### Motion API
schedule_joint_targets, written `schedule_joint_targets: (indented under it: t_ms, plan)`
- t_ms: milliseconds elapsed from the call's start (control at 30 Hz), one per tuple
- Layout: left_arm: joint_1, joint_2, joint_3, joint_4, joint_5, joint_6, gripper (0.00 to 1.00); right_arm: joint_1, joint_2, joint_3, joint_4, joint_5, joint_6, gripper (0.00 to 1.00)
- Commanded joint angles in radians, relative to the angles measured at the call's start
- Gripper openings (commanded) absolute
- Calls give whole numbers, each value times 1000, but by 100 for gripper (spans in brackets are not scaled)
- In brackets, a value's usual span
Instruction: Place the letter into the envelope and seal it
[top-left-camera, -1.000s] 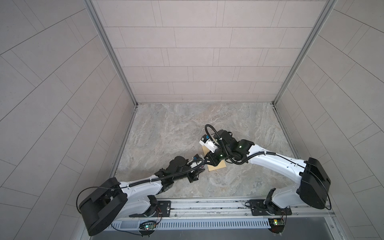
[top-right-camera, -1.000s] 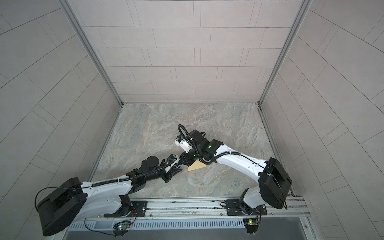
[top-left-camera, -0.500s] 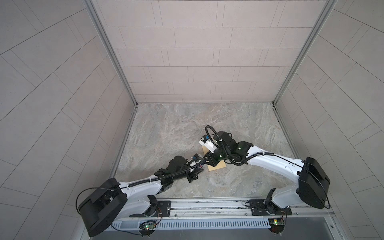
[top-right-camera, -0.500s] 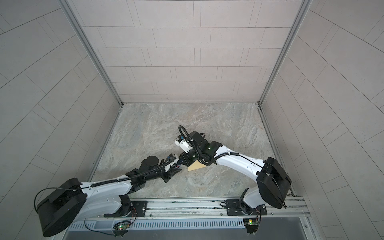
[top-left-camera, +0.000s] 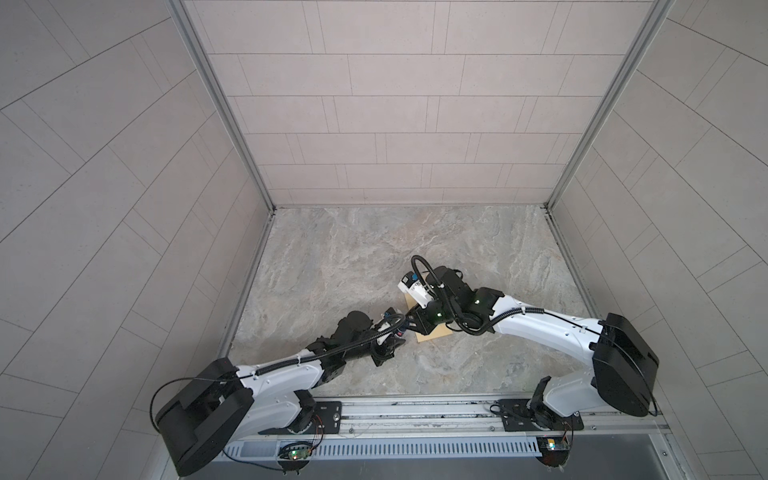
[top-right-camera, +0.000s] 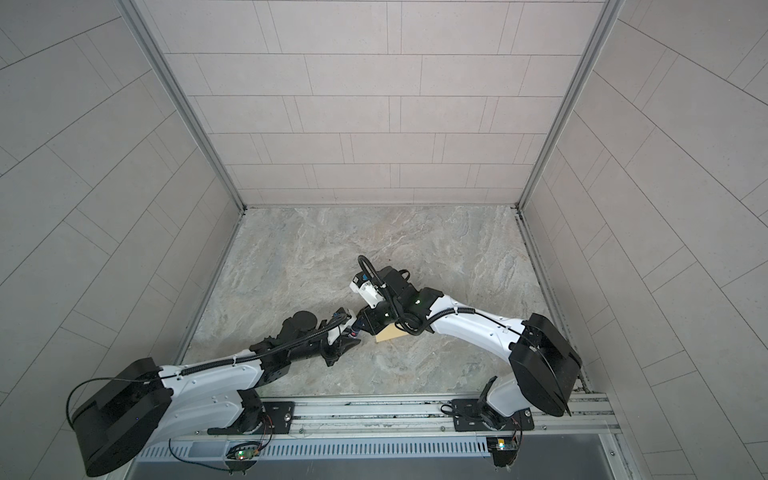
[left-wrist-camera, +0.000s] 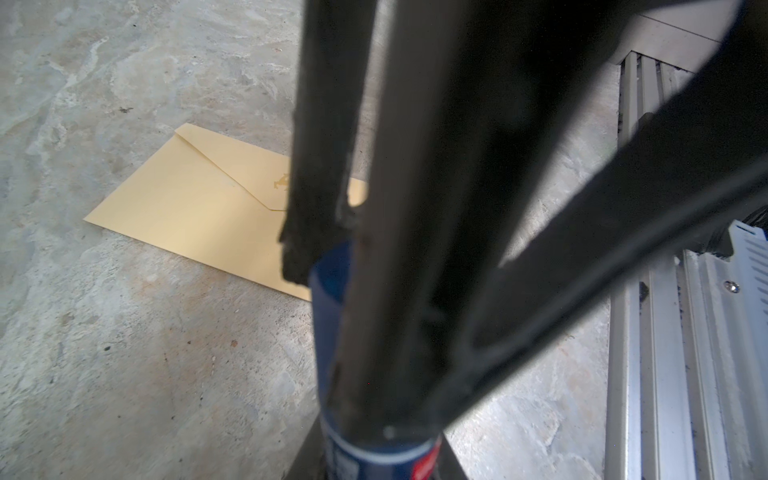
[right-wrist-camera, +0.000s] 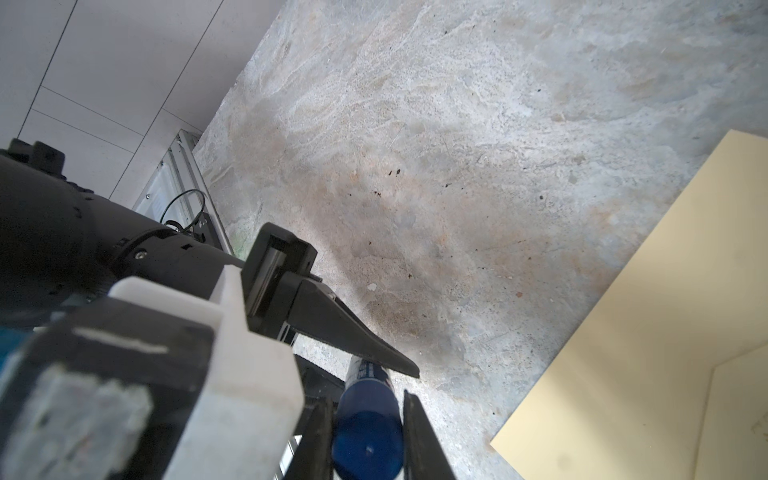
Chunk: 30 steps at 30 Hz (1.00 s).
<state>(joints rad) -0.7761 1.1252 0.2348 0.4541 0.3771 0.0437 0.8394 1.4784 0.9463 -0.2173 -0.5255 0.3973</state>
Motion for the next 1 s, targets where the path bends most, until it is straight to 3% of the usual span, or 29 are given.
schedule_joint_targets:
  t_ms: [0, 333, 500, 667, 733, 867, 967]
  plan:
    - [16, -92, 120, 597, 3, -30, 0, 102, 93, -87, -217, -118, 15, 5]
    - [16, -87, 120, 583, 3, -30, 0, 106, 85, -59, -208, -124, 17, 5]
    - [16, -77, 118, 566, 1, -25, 0, 94, 9, 14, -225, -96, 9, 5]
    - [17, -76, 123, 521, -5, -16, 0, 41, -111, 121, -285, -11, -28, 12]
    - [17, -73, 128, 504, -11, -16, 0, 17, -165, 157, -288, 30, -47, 19]
    - [17, -61, 142, 469, -23, -20, 0, -9, -289, 200, -237, 145, -94, 45]
    - [17, -56, 152, 428, -45, -33, 0, -23, -391, 230, -203, 210, -144, 54]
